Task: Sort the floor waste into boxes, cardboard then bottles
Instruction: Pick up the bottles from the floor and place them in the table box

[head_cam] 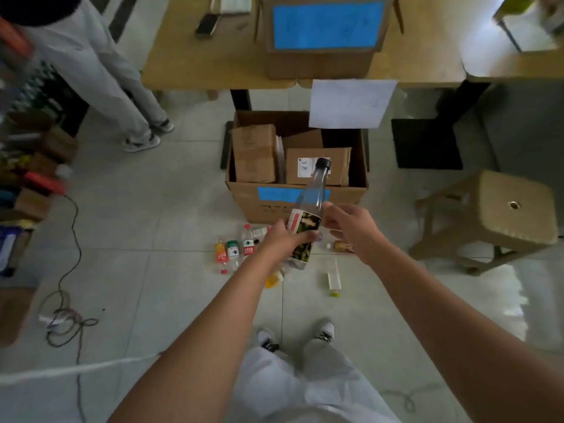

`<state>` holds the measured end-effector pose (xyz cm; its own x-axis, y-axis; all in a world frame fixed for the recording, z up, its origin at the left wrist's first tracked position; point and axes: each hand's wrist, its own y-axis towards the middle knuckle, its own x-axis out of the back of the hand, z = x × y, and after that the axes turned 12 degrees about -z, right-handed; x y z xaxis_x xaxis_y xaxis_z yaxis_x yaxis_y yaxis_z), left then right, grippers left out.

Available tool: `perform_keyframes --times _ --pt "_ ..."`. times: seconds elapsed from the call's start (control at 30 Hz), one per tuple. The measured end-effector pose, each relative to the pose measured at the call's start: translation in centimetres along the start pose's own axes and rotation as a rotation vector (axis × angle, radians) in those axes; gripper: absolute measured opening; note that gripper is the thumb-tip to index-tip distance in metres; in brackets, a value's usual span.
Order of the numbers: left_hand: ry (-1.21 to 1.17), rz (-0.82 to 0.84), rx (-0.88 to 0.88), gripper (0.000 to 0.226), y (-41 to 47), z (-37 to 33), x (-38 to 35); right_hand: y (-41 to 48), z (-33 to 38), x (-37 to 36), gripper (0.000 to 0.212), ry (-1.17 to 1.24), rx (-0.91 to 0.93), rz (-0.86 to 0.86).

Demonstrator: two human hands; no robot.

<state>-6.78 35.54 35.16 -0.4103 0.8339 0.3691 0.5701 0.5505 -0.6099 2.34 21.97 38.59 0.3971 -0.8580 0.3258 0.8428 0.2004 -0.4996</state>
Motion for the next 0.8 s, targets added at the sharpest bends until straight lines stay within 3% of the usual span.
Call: perform_keyframes --times 0.13,0.23,0.37,0.47,0.6,0.73,0.8 --pt "-0.020 0.060 -0.037 0.062 1.6 -3.7 -2.0 2.0 0.2 1.6 0.030 0.074 -0.029 -0.037" --pt "-0.053 0.136 -0.074 0.062 3.1 -5.8 -2.9 3.1 1.0 2.8 0.046 0.112 -0.058 -0.125" --pt "-0.071 0.159 -0.120 0.067 6.1 -8.7 -2.9 5.0 2.6 4.3 0.041 0.160 -0.090 -0.223" --pt "-0.036 0.161 -0.194 0.074 7.7 -11.3 -2.0 6.7 3.9 3.8 0.055 0.160 -0.095 -0.215" --pt "0.016 0.157 -0.291 0.072 9.0 -14.0 -1.8 8.5 6.1 2.5 0.043 0.221 -0.077 -0.163" --pt "0.166 0.037 -0.386 0.075 10.7 -15.5 -3.2 12.1 7.7 2.0 0.055 0.216 -0.059 -0.109" --pt "0.182 0.010 -0.443 0.073 11.9 -15.8 -4.3 14.1 8.4 2.1 0.050 0.250 -0.055 -0.073"
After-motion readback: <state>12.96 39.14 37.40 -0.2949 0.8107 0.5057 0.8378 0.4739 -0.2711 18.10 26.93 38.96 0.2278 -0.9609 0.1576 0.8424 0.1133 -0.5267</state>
